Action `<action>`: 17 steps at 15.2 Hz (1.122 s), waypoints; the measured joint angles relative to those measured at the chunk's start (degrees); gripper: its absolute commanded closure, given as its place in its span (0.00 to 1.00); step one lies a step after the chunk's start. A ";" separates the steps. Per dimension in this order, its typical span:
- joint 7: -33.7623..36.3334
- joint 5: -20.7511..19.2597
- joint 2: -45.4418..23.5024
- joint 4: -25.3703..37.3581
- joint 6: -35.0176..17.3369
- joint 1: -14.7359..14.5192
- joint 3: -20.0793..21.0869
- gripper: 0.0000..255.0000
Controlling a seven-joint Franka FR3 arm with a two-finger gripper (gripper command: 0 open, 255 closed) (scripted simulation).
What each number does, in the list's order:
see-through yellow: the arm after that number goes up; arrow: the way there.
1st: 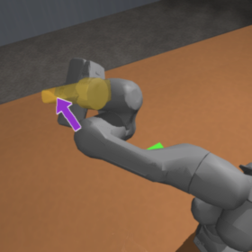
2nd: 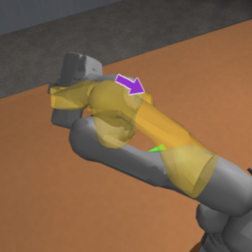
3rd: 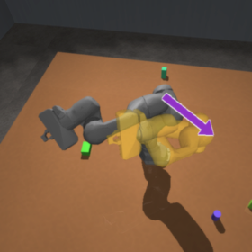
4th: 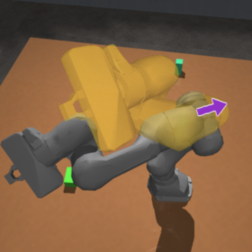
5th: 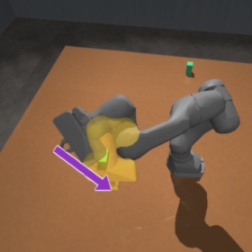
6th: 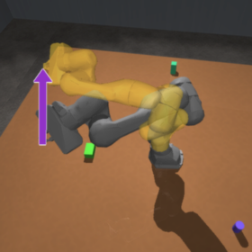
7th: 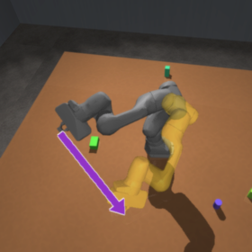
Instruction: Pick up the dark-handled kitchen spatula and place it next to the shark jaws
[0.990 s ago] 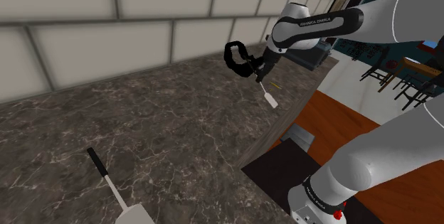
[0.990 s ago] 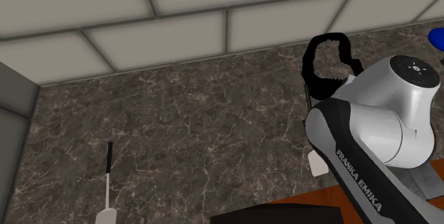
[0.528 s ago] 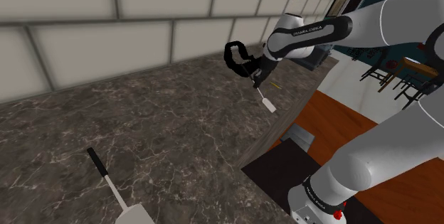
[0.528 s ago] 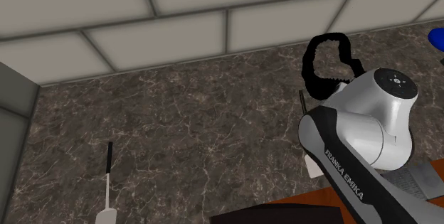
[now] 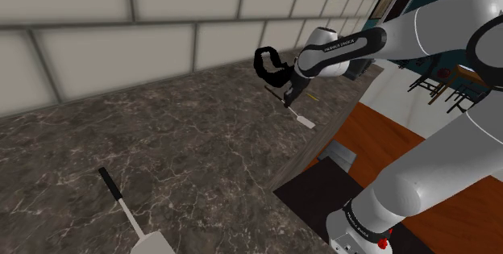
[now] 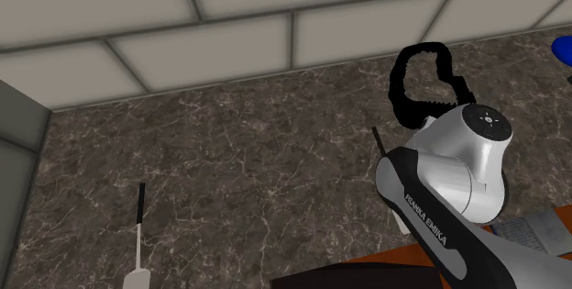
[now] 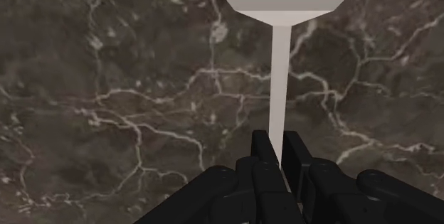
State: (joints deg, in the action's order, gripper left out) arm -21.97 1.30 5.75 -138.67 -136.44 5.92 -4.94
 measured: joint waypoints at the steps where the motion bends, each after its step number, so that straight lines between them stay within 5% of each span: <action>1: 0.00 0.01 -0.09 -0.09 -0.19 -0.01 0.00 1.00; 5: -0.01 0.03 -0.18 -0.21 -0.42 -0.01 0.01 1.00; 6: -0.01 0.03 -0.18 -0.21 -0.43 -0.01 0.00 0.00; 12: -0.01 0.03 -0.19 -0.21 -0.44 -0.01 0.00 0.00; 17: 0.49 -0.59 4.18 2.27 6.31 0.10 0.09 0.00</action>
State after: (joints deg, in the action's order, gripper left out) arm -21.48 0.71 9.92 -136.40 -130.13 6.03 -4.86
